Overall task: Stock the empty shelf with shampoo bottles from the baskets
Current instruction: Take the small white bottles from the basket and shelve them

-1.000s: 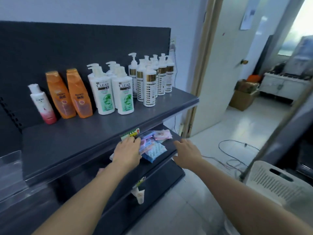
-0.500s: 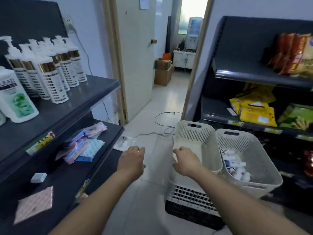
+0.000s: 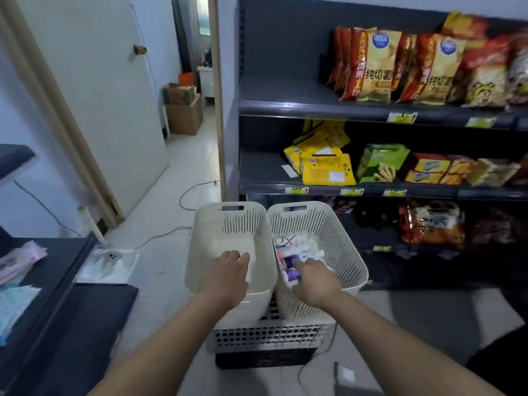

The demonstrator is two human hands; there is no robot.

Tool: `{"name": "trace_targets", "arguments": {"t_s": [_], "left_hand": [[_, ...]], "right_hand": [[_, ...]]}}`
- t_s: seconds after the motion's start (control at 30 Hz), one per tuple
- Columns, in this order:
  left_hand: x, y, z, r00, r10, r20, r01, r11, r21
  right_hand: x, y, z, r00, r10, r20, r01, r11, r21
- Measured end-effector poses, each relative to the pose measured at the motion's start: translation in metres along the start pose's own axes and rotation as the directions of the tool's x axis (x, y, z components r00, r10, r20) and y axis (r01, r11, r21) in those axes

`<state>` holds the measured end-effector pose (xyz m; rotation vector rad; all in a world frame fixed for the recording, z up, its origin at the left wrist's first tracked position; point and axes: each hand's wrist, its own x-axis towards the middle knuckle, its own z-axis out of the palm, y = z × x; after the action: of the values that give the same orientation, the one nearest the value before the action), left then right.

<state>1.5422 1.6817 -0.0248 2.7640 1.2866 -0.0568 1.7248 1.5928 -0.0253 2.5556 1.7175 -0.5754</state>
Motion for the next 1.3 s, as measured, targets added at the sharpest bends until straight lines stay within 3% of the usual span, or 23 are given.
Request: {"name": "trace_targets", "arguments": {"t_s": [0.37, 0.8, 0.97, 1.13, 1.3], "left_hand": [[0.112, 0.087, 0.041, 0.983, 0.158, 0.097, -0.156, 0.987, -0.020], [0.248, 0.112, 0.106, 0.879, 0.238, 0.413, -0.285, 0.957, 0.056], [0.282, 0.108, 0.140, 0.848, 0.244, 0.469, -0.311, 0.948, 0.069], [0.317, 0.101, 0.180, 0.829, 0.185, 0.528, -0.238, 0.971, 0.032], [0.342, 0.089, 0.225, 0.808, 0.085, 0.583, -0.089, 0.996, -0.022]], "right_hand": [[0.056, 0.112, 0.006, 0.982, 0.145, 0.117, -0.151, 0.988, 0.038], [0.145, 0.154, 0.050, 0.900, 0.322, 0.293, -0.379, 0.911, 0.164], [0.165, 0.155, 0.079, 0.862, 0.329, 0.385, -0.422, 0.888, 0.185], [0.187, 0.159, 0.109, 0.811, 0.336, 0.479, -0.482, 0.848, 0.222], [0.210, 0.157, 0.135, 0.795, 0.418, 0.438, -0.577, 0.744, 0.336]]}}
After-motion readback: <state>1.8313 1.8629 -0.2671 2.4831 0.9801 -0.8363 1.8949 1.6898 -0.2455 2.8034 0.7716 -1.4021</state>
